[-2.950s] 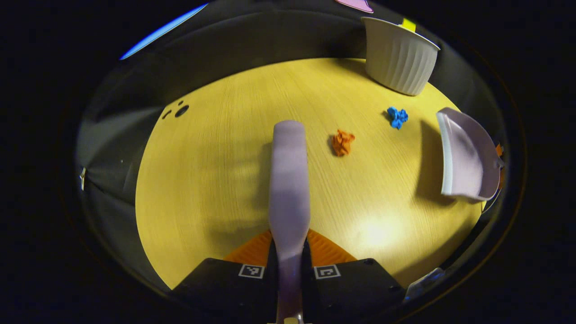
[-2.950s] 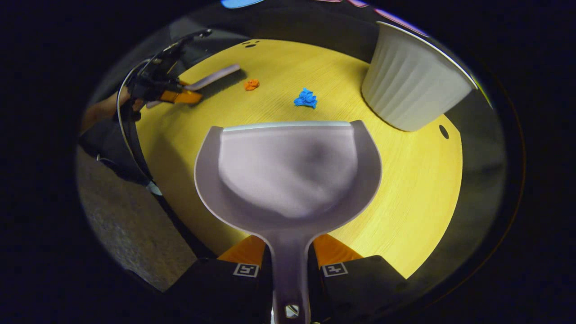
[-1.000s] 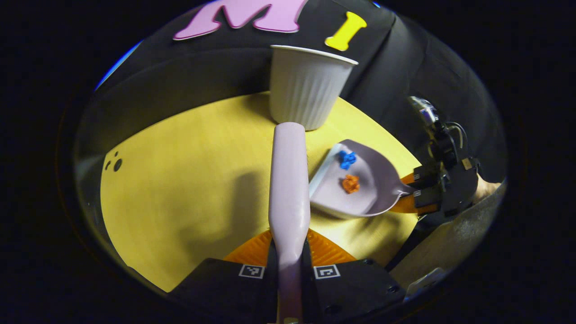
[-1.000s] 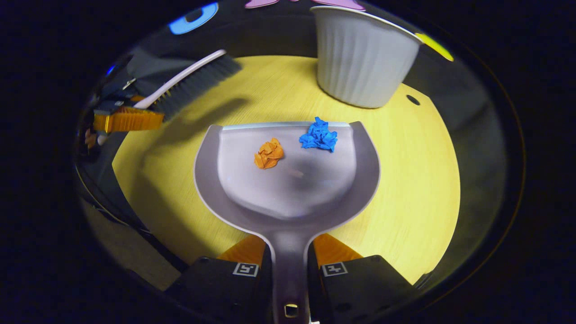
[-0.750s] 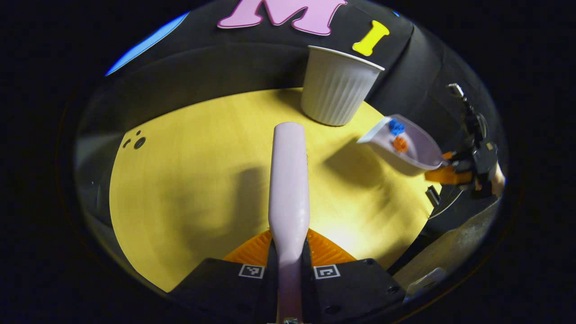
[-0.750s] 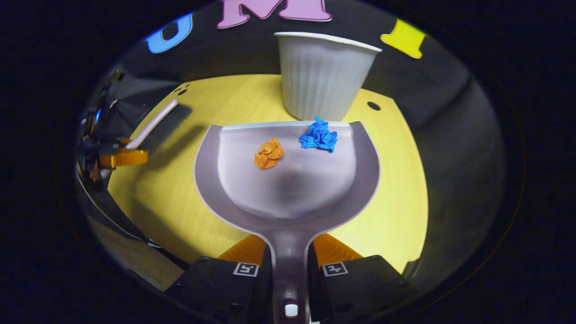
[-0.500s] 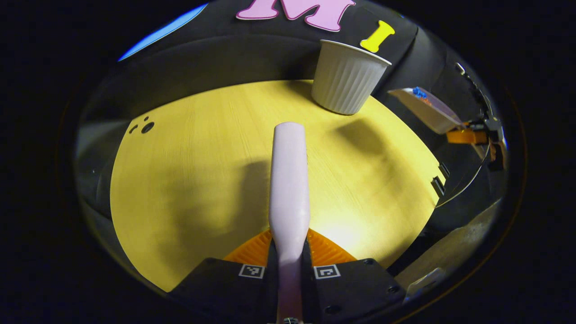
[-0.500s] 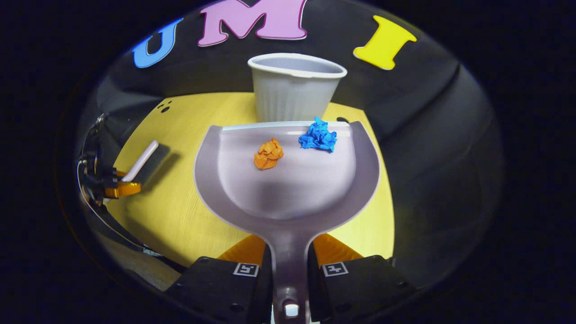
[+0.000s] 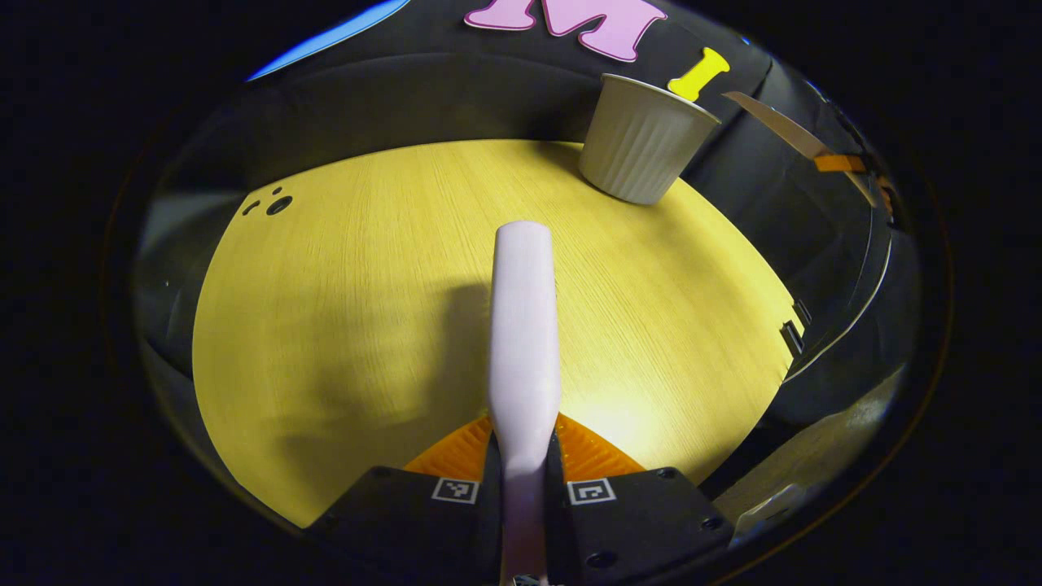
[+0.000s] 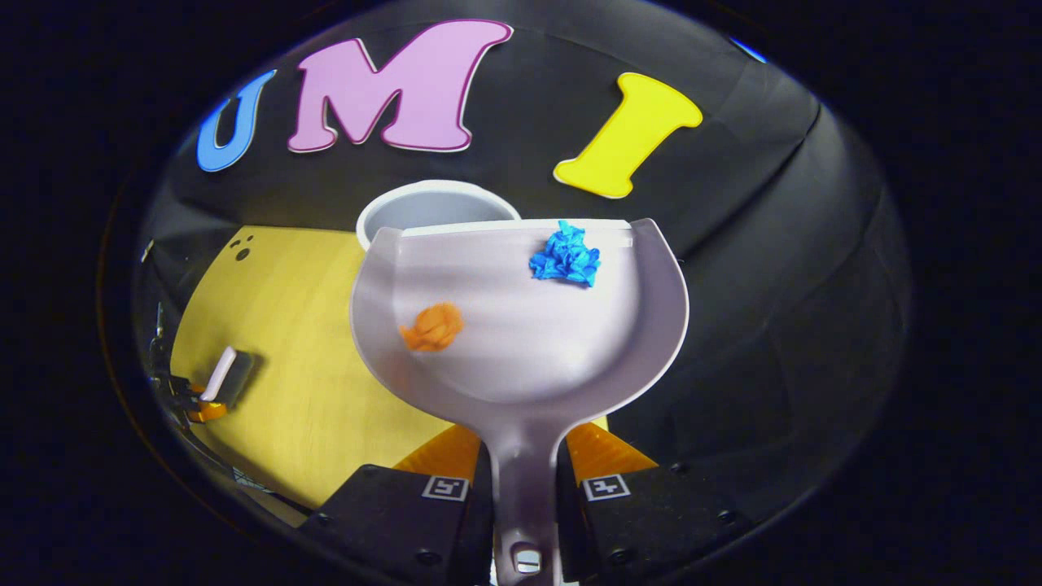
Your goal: Pick up the small broom and dustpan from the desktop, sweep the trash into the dustpan with the broom, and then empty the trash into the garbage bin.
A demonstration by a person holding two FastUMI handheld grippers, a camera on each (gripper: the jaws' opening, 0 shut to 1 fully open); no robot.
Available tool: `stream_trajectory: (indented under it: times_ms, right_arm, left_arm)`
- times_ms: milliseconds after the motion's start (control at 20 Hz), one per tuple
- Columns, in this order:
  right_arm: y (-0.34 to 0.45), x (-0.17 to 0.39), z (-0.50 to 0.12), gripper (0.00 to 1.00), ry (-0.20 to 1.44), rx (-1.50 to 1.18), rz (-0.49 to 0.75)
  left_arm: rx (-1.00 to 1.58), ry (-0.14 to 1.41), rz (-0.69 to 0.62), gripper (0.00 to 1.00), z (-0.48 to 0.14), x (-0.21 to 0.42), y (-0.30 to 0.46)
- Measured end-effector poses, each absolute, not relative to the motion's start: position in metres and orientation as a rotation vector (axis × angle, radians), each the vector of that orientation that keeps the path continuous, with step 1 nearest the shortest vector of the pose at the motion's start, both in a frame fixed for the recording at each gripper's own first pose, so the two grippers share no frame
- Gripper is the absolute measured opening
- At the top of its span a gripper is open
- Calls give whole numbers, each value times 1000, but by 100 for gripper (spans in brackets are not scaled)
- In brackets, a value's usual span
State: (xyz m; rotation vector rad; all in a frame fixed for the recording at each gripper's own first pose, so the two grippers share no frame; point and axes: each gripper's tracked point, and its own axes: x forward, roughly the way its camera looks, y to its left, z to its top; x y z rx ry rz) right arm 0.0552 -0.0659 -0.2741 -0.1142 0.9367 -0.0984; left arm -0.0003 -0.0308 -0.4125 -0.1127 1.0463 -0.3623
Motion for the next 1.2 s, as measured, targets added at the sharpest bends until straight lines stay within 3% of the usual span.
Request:
stream_trajectory:
  times_ms: [100,350,400,500,600,1100,1150,1200]
  right_arm:
    - [-75,63,-271,40,941,-152,-118]
    - [-116,84,-251,36,930,-394,-145]
    - [-113,89,-248,31,935,-438,-139]
    - [-113,96,-244,41,960,-531,-122]
    - [-112,100,-244,36,1003,-617,-89]
    - [-123,108,-233,36,1144,-807,35]
    - [-121,109,-232,40,1144,-807,38]
    - [-120,109,-233,36,1146,-810,41]
  left_arm:
    - [-119,1046,-362,24,-412,-2,-28]
    - [-149,1050,-360,24,-421,0,-15]
    - [-151,1050,-357,25,-422,0,-13]
    - [-156,1049,-351,25,-425,-1,-14]
    - [-166,1044,-344,24,-425,-1,-13]
    - [-186,1041,-334,25,-436,0,-10]
    - [-185,1041,-332,24,-437,0,-9]
    - [-183,1039,-331,24,-437,0,-9]
